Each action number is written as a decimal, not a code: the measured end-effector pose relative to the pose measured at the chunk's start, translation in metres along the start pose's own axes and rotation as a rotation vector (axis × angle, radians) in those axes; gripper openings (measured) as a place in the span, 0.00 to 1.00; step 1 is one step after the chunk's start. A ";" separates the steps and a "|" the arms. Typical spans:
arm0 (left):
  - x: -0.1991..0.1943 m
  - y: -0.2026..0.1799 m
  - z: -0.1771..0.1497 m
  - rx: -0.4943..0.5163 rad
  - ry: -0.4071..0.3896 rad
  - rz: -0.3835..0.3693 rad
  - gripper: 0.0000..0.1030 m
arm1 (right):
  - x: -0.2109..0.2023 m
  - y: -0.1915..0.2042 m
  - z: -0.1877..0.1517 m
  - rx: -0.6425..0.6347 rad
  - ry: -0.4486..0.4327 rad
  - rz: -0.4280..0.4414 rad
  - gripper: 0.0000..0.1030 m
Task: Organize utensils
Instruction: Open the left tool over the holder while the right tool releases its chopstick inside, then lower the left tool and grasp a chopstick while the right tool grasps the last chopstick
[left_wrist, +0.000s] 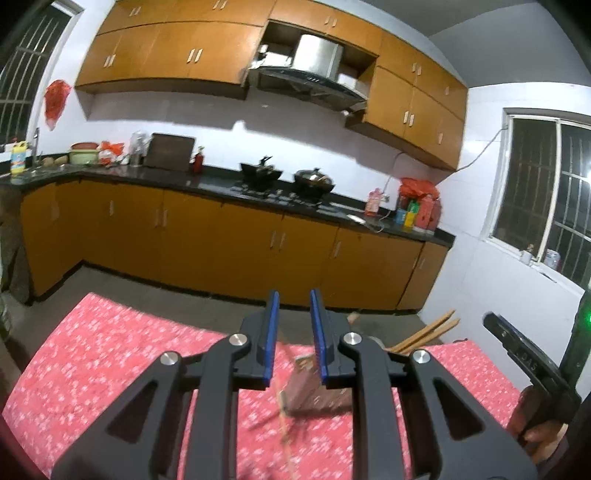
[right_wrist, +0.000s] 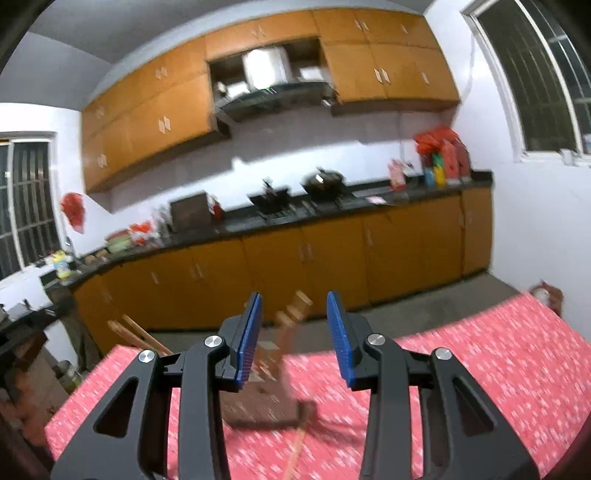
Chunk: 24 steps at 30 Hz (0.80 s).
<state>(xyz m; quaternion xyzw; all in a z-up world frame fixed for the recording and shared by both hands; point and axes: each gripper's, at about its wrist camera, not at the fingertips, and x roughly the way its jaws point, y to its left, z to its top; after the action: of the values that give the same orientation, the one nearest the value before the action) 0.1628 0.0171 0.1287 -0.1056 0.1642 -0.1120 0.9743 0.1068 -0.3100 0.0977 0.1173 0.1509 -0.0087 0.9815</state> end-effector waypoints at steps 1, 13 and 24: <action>-0.001 0.007 -0.007 -0.003 0.015 0.022 0.21 | 0.005 -0.006 -0.007 0.007 0.031 -0.015 0.37; 0.053 0.037 -0.124 0.005 0.345 0.126 0.23 | 0.069 -0.001 -0.142 0.041 0.496 0.022 0.37; 0.076 0.020 -0.165 -0.008 0.459 0.066 0.30 | 0.089 0.030 -0.177 -0.080 0.571 0.018 0.17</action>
<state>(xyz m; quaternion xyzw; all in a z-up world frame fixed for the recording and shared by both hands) 0.1793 -0.0112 -0.0515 -0.0760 0.3855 -0.1007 0.9140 0.1416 -0.2380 -0.0864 0.0774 0.4203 0.0392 0.9032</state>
